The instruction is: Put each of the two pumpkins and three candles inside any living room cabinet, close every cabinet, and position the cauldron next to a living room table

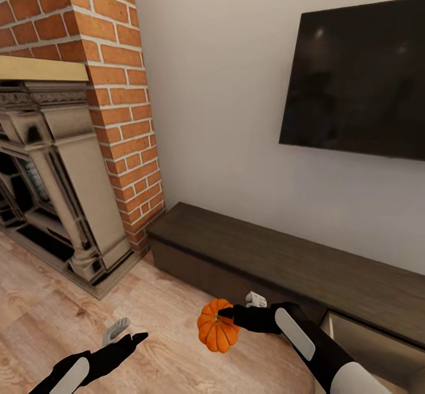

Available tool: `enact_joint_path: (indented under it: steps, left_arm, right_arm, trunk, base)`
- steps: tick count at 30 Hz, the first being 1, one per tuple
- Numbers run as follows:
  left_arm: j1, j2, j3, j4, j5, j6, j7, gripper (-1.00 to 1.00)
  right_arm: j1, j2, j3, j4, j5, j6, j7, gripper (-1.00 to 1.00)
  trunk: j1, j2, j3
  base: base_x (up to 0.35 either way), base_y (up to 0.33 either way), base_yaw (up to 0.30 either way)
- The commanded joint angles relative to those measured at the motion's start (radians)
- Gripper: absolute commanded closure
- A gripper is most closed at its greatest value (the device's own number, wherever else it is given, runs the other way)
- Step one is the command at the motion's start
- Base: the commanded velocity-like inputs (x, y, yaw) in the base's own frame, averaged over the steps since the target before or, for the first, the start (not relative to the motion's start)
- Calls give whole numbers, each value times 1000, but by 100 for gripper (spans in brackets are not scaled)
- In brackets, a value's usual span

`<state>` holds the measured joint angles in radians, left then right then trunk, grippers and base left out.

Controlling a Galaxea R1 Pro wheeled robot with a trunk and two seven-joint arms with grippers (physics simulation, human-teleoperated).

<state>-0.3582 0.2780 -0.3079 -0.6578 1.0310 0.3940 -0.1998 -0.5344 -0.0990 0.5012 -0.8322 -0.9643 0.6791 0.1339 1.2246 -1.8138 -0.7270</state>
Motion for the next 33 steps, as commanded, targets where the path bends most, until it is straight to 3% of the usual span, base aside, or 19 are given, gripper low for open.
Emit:
enact_joint_path:
  steps: [1,18,21,27,33]
  left_arm:
    - [-1,1,-4,0,6,2,-1,-100]
    - [-1,3,-2,1,10,2,-3,-100]
    - [-1,4,4,34,12,2,-4,-100]
    - [-1,48,6,107,13,4,-154,-100]
    - [-2,50,6,153,8,5,-172,-100]
  right_arm:
    - [-1,-1,2,-1,1,2,1,100]
    - [-1,0,2,-1,-2,2,8,100]
    - [-1,1,2,-1,-2,2,9,100]
    - [-1,-2,2,-2,-4,3,9,100]
    - [-1,-3,5,-16,-3,6,14,100]
  trunk:
    - [4,-8,-4]
    - [69,-127,-57]
    - [80,-148,-67]
    - [103,-190,-86]
    - [126,-232,-104]
  base:
    - [0,0,0]
    - [0,0,0]
    - [0,0,0]
    - [0,0,0]
    - [0,0,0]
